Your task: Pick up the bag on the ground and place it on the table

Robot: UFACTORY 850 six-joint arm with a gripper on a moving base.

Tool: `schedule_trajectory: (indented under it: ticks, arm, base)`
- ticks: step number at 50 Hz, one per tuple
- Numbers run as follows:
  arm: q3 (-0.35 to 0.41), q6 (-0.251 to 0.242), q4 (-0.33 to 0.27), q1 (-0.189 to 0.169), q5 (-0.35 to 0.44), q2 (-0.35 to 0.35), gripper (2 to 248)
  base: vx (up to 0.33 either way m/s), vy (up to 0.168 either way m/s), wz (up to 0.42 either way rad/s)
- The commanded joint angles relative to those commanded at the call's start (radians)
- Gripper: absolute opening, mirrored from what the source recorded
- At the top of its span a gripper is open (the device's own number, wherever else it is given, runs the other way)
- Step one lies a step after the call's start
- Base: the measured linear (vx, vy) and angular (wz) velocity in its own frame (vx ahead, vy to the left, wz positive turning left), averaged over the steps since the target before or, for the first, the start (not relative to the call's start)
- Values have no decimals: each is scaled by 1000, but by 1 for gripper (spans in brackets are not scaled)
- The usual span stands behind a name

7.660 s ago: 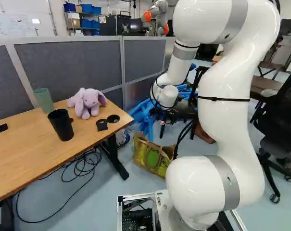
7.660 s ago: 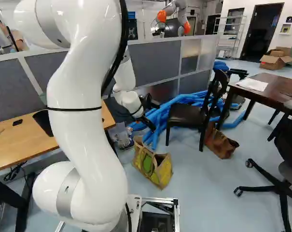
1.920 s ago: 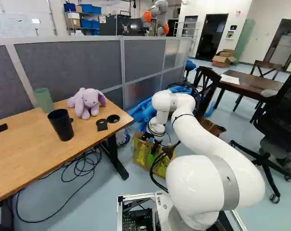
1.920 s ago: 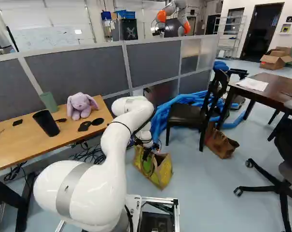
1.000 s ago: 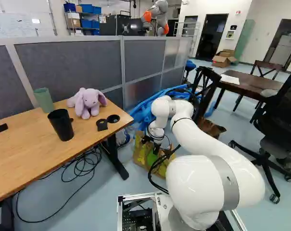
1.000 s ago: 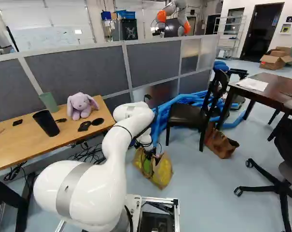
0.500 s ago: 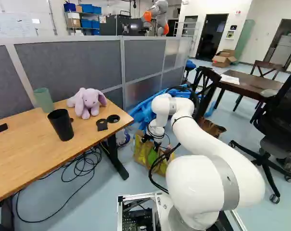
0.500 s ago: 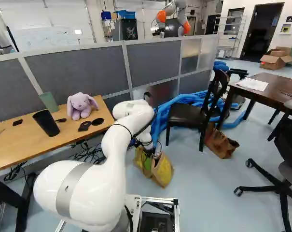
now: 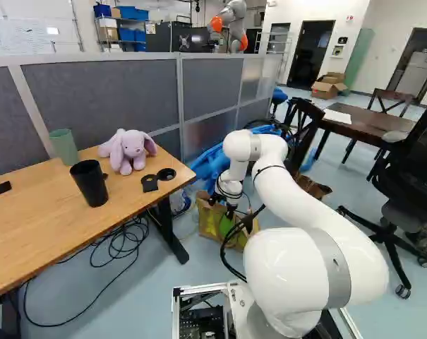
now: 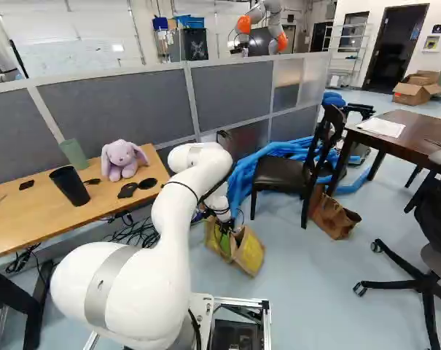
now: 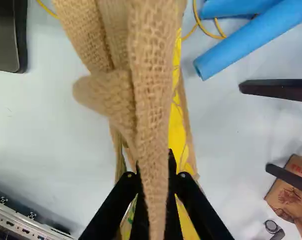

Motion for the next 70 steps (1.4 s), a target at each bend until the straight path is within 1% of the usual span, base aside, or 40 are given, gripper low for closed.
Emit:
schedule_trajectory:
  ticks: [23,26,30,36,70]
  arm:
    - [82,0,0,0,0,87,21]
    - [92,11,0,0,0,98,21]
    - [106,41,0,0,0,113,21]
    - [126,97,0,0,0,136,21]
    - [234,452,0,0,0,261,21]
  base:
    - [0,0,0]
    - [0,0,0]
    - [0,0,0]
    - [0,0,0]
    - [0,0,0]
